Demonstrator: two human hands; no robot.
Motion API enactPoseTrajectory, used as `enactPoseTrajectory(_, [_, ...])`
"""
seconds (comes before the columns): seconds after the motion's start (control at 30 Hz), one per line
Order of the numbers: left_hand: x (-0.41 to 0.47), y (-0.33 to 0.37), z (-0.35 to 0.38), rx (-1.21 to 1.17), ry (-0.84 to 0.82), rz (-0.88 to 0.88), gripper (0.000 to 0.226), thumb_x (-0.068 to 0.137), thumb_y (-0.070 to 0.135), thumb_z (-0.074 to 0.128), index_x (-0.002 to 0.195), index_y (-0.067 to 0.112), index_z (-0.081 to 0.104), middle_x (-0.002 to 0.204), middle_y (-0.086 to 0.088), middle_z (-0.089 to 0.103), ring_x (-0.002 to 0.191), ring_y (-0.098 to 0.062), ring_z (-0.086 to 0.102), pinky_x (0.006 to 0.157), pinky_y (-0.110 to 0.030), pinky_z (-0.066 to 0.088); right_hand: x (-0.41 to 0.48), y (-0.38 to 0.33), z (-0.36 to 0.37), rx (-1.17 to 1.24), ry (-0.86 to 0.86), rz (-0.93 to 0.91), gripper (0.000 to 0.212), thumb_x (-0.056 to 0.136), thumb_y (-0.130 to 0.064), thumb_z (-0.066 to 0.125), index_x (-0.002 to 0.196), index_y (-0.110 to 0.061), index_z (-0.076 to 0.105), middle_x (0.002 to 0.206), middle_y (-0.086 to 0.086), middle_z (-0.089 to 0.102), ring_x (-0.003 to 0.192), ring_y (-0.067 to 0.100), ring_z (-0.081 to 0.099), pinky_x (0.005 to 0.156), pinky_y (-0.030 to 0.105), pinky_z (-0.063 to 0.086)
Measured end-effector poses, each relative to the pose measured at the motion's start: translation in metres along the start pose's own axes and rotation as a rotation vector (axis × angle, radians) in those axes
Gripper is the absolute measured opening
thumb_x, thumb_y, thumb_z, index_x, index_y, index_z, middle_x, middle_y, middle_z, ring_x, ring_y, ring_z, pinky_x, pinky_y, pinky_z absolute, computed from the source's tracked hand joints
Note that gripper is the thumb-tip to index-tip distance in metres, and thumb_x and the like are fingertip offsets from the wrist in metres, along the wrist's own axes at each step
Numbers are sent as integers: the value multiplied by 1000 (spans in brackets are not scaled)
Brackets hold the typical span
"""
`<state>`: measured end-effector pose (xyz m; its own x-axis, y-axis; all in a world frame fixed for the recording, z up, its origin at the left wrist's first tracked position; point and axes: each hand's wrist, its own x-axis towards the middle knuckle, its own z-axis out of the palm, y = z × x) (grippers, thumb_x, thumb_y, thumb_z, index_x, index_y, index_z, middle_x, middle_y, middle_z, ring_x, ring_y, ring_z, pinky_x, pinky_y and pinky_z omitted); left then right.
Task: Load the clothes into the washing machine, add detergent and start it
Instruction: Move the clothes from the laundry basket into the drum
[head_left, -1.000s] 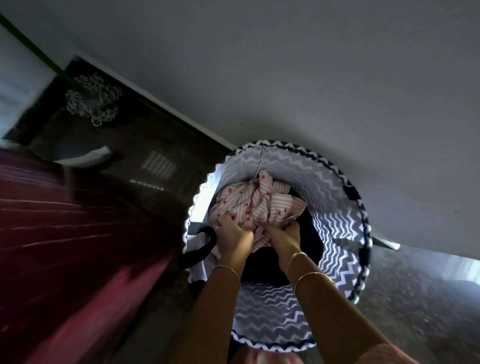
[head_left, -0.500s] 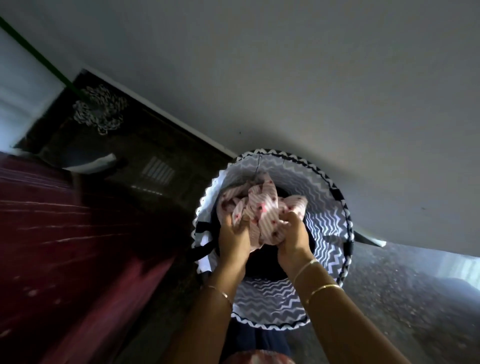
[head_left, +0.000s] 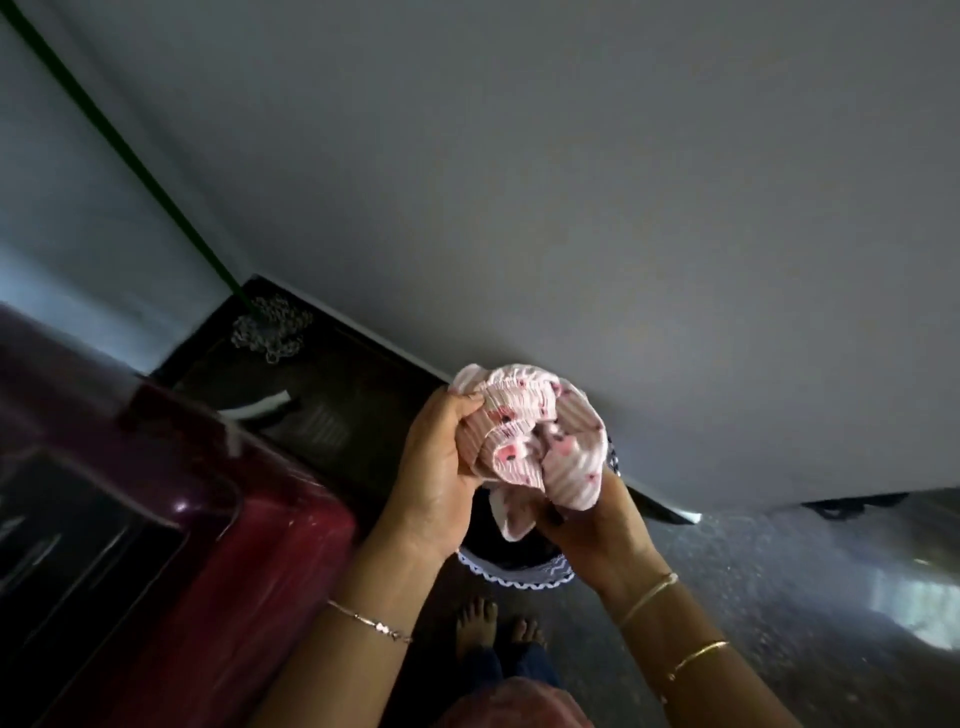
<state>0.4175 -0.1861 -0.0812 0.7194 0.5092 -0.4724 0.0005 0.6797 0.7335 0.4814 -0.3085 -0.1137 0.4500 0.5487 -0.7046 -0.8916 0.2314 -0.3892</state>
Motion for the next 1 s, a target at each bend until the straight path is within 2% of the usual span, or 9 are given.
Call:
enactPoseTrajectory(0.07, [-28,21,13,-97,-36,18,33,91,19,42,80,22,73,82,2,70,75,-11,66,66,-27,51,-27,5,12,25,74,61,32,89,-30,49,80,-12,74,92,12,65,87,29,60,86,45,47])
enactPoseTrajectory(0.13, [-54,39,22,-217,-77,29,29,92,18,41,89,17,70,84,-1,71,78,-13,68,71,-30,54,-51,11,23,40,112,176,36,85,-40,52,92,-8,66,97,16,59,105,37,55,98,55,41])
enactPoseTrajectory(0.23, [-99,61,30,-397,-154,45,29,87,21,46,106,10,64,99,-8,70,95,-22,67,89,-39,54,-89,21,39,74,-119,201,57,81,-36,63,121,3,53,109,27,57,106,45,57,89,61,47])
enactPoseTrajectory(0.3, [-122,68,30,-452,-211,39,36,86,25,46,115,9,60,112,-13,65,108,-30,61,94,-45,50,-104,24,44,149,-343,136,72,58,-29,86,118,3,61,107,26,65,90,42,66,69,55,57])
enactPoseTrajectory(0.4, [-165,76,23,-438,-240,58,40,93,31,42,117,6,61,113,-15,65,106,-31,61,87,-42,54,-124,21,53,204,-425,48,83,13,-16,96,91,1,72,87,19,73,73,33,72,56,45,58])
enactPoseTrajectory(0.6, [-238,87,-21,-409,-63,239,49,97,34,42,134,5,54,134,-19,56,124,-32,54,101,-47,46,-170,29,91,84,-685,92,59,42,-17,93,96,-2,74,104,20,70,91,32,70,76,48,57])
enactPoseTrajectory(0.73, [-283,96,-51,-495,32,380,39,96,31,45,117,8,68,119,-14,67,109,-27,65,92,-44,53,-186,49,113,54,-763,165,68,47,-19,93,109,-6,67,114,18,66,100,32,67,89,51,52])
enactPoseTrajectory(0.83, [-313,104,-67,-516,97,478,37,93,30,46,98,9,76,107,-12,72,93,-24,70,79,-37,56,-196,79,135,39,-816,250,66,46,-19,91,106,-3,70,111,21,67,96,35,68,77,52,56])
enactPoseTrajectory(1.0, [-342,120,-109,-639,178,612,45,99,34,39,124,4,63,125,-17,64,116,-30,61,102,-45,45,-210,137,181,-122,-802,308,30,75,-22,68,96,-1,73,100,20,71,86,32,71,70,46,58])
